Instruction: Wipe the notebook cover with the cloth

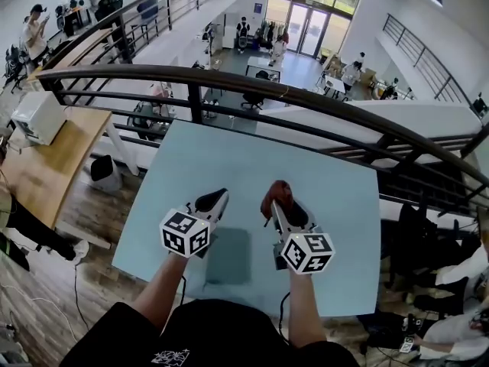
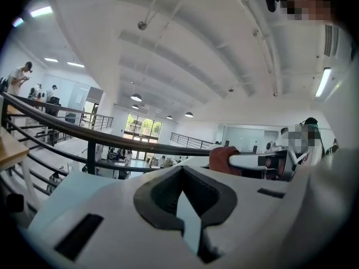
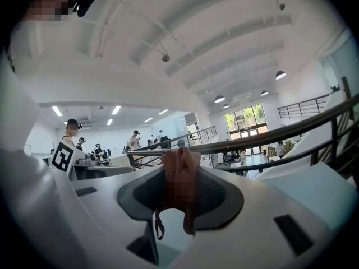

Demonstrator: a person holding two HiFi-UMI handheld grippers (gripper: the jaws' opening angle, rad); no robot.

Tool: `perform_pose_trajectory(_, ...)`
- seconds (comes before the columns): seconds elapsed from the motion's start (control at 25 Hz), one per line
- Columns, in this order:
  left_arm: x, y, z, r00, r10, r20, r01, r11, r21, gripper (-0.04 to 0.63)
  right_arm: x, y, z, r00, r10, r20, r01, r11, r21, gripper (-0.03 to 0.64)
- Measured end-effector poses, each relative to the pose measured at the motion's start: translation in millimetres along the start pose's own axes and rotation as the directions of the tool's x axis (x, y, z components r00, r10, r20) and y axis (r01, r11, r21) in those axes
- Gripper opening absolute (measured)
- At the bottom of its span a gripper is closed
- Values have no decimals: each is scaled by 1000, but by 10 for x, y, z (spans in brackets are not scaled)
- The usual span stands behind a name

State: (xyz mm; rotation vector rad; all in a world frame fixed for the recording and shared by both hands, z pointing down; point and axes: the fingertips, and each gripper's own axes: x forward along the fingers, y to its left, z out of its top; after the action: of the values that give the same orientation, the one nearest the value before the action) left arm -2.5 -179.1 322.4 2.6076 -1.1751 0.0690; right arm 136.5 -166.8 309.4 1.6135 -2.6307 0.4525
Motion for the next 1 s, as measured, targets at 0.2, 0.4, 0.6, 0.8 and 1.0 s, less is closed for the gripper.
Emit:
perform_pose_trajectory(0.2, -19, -40, 307, 998, 5, 60, -8, 999, 43, 8, -61, -11, 318, 997, -26, 66, 28, 999, -42, 143)
perform_pose_trajectory(0.4, -32, -96, 491, 995, 16, 98, -24, 996, 83, 8, -166, 8, 567, 992, -29, 120, 39, 996, -77, 143)
perform_pose_trajectory(0.6, -7, -134, 709, 991, 40, 126, -56, 991, 123, 8, -244, 19, 803, 987, -28, 155, 47, 992, -119, 143)
perform_pose_trajectory(0.8, -66, -145, 922, 984, 45, 171, -69, 988, 138, 8, -286, 52, 937, 983, -24, 184, 51, 989, -142, 143)
perform_pose_trajectory(1.0, -95, -159, 1037, 980, 46, 196, -77, 985, 154, 8, -323, 33, 983, 980, -27, 198, 59, 986, -154, 141)
